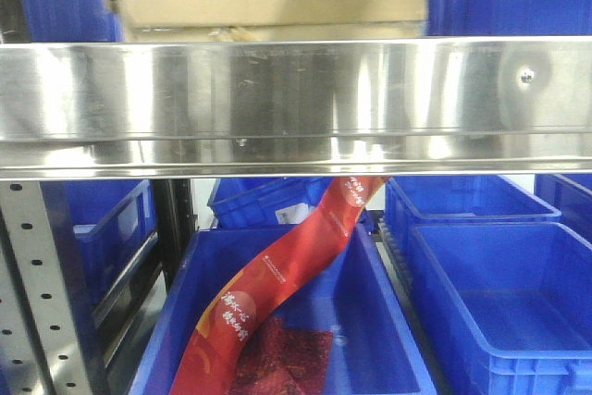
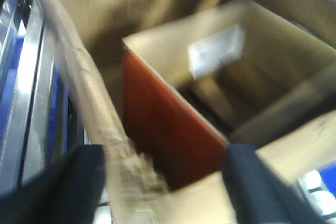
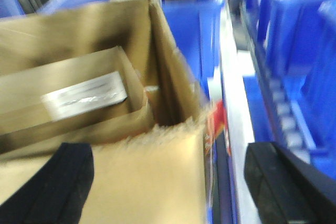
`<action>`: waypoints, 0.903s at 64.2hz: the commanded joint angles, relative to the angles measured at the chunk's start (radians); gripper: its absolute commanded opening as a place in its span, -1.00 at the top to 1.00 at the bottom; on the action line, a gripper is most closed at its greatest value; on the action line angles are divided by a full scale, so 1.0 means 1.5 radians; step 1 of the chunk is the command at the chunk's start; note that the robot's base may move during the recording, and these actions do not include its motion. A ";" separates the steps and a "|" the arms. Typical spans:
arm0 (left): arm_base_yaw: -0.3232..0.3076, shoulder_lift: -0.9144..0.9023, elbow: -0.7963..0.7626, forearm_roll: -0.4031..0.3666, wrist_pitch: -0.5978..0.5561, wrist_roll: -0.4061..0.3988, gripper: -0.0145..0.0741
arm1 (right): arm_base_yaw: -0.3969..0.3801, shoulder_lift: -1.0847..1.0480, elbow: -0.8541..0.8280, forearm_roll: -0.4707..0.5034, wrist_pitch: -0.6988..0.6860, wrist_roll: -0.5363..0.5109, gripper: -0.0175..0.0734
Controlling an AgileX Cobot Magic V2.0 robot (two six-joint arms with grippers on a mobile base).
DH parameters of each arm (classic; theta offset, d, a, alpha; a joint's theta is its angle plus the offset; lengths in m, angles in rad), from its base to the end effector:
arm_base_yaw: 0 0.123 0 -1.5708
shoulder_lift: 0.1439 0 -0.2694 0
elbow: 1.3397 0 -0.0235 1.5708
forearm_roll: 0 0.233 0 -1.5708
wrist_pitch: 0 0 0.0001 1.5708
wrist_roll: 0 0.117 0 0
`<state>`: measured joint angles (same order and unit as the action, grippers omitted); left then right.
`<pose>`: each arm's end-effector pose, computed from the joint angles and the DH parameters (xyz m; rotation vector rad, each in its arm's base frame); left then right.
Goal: Stack two boxes on right shelf middle
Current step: 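Lower the box onto the middle shelf with both grippers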
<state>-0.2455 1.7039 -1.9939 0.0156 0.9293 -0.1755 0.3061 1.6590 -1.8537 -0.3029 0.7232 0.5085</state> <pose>0.3701 -0.0912 0.4284 0.0771 2.1300 -0.2303 0.3731 0.0937 0.4259 0.1008 1.9823 0.1817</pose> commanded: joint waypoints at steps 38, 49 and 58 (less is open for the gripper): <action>-0.043 -0.113 0.088 0.018 -0.042 -0.001 0.92 | -0.003 -0.098 0.083 -0.002 0.064 -0.013 0.97; -0.051 -0.214 0.314 0.012 -0.238 -0.001 0.92 | -0.003 -0.199 0.275 -0.020 -0.134 -0.013 0.97; -0.051 -0.289 0.486 0.010 -0.377 -0.001 0.92 | -0.003 -0.266 0.416 -0.042 -0.263 -0.013 0.97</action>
<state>-0.3166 1.3308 -1.3684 0.0374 0.4989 -0.1755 0.3061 1.3099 -1.3121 -0.3353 0.4514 0.4965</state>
